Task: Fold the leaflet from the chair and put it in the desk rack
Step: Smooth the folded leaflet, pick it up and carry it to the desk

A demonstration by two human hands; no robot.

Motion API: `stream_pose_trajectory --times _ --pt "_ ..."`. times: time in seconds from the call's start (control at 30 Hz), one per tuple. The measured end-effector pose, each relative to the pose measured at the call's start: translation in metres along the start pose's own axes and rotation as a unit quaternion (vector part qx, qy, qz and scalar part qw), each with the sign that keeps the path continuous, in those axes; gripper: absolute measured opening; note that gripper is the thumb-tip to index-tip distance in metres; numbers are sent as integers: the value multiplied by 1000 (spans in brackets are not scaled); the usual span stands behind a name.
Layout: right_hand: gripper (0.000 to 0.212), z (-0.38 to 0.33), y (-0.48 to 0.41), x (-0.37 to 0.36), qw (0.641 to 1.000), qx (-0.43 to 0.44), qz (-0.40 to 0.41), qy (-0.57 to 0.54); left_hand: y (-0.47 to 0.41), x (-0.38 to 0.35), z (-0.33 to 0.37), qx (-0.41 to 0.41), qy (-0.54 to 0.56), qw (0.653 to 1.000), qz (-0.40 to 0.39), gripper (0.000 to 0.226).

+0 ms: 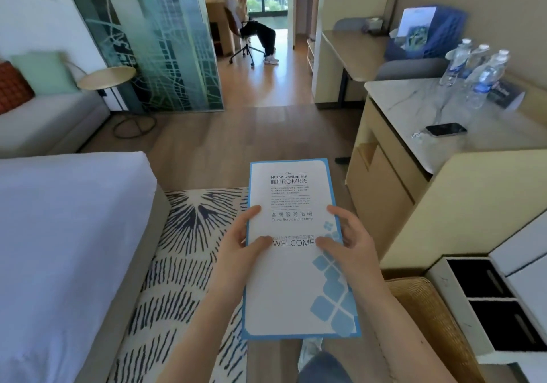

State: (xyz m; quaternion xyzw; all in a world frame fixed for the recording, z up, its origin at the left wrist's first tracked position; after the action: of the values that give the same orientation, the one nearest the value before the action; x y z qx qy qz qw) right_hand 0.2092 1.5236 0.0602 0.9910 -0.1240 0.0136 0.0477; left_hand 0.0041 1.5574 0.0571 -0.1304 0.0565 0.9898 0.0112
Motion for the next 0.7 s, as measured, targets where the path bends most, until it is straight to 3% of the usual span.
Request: stream_pose_trajectory --times 0.4,0.7 --pt "53 -56 -373 14 1000 13 -22 2 -355 -102 37 -15 -7 1000 18 54" --pt "53 -51 -621 -6 1000 -2 0 14 -603 -137 29 -20 -20 1000 11 55"
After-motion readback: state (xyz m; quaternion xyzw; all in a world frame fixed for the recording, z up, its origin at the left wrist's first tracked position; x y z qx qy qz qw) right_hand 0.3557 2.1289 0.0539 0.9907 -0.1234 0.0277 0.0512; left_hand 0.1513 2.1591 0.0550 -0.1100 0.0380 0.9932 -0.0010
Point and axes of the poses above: each hand's wrist, its own y-axis away from the middle knuckle, its own x-axis out of the back of the hand, z = x × y, the point moved 1 cm from there along -y, towards the middle knuckle, and after that the axes turned 9 degrees about y, right-handed, at the moved point
